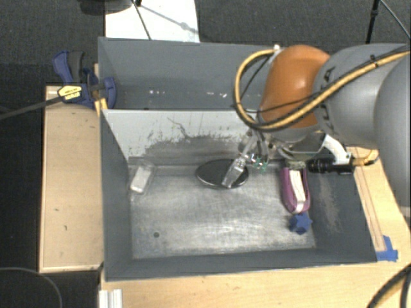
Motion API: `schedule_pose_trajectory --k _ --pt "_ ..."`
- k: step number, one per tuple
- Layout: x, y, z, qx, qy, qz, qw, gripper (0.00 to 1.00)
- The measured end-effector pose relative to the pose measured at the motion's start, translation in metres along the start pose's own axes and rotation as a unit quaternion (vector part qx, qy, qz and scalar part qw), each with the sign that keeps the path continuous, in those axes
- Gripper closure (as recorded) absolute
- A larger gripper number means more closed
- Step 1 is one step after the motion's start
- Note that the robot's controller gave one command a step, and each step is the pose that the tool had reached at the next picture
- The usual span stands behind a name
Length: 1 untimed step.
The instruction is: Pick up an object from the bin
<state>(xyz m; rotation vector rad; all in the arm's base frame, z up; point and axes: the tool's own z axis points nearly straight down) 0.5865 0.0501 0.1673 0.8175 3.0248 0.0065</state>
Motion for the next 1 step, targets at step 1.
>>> schedule_pose_trajectory --k 1 --pt "-0.0035 0.0004 0.0835 0.001 0.0008 -0.083 0.9966 0.0"
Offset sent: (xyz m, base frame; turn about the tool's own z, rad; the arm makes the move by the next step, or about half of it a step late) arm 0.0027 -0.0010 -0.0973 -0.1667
